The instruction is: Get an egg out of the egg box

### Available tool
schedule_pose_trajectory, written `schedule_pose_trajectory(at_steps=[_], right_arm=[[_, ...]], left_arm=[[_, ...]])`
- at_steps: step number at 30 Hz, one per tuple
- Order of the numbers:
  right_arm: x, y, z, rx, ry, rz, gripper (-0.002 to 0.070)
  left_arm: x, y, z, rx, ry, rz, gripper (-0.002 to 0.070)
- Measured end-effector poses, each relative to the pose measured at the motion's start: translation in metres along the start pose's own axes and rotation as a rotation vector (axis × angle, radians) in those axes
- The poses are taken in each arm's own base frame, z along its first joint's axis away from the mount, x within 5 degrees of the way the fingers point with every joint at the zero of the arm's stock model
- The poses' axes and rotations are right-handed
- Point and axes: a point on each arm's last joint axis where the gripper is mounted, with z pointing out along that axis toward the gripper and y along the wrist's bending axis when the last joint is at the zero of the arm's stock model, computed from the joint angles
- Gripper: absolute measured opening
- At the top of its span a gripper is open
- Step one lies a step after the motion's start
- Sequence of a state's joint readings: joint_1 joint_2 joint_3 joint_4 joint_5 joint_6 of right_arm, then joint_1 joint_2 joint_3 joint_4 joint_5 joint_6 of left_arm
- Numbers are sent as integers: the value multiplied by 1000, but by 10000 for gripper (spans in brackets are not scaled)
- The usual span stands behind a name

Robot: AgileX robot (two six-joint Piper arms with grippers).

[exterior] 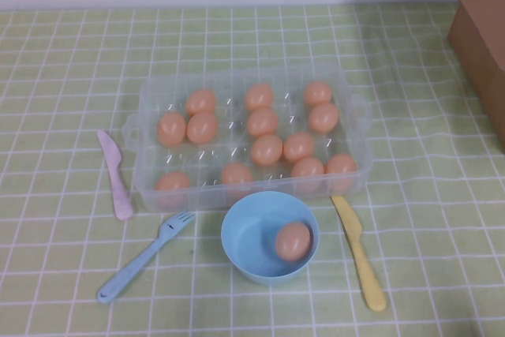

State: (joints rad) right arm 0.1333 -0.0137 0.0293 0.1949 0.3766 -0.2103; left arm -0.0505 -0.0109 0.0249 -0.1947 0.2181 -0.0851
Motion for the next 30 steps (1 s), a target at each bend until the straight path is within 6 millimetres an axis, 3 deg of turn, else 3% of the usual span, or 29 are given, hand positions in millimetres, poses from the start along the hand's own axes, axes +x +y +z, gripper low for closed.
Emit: schedule_pose_trajectory(at_steps=[2, 5, 10, 16, 20, 25, 30], right_arm=[[0, 0, 0, 0, 0, 0, -20], [0, 0, 0, 0, 0, 0, -20], [0, 0, 0, 0, 0, 0, -20], [0, 0, 0, 0, 0, 0, -20], [0, 0, 0, 0, 0, 0, -20], [0, 0, 0, 0, 0, 0, -20], [0, 0, 0, 0, 0, 0, -20]], left_arm=[[-8, -2, 0, 38, -88, -275, -5], [-18, -2, -2, 70, -195, -485, -4], [-29, 1, -5, 83, -320, -543, -5], [-24, -1, -3, 81, -253, -547, -5], [-39, -17, -10, 102, -80, -389, -5], [-93, -40, -14, 104, 137, -9, -5], [-137, -55, 5, 120, 400, 213, -5]])
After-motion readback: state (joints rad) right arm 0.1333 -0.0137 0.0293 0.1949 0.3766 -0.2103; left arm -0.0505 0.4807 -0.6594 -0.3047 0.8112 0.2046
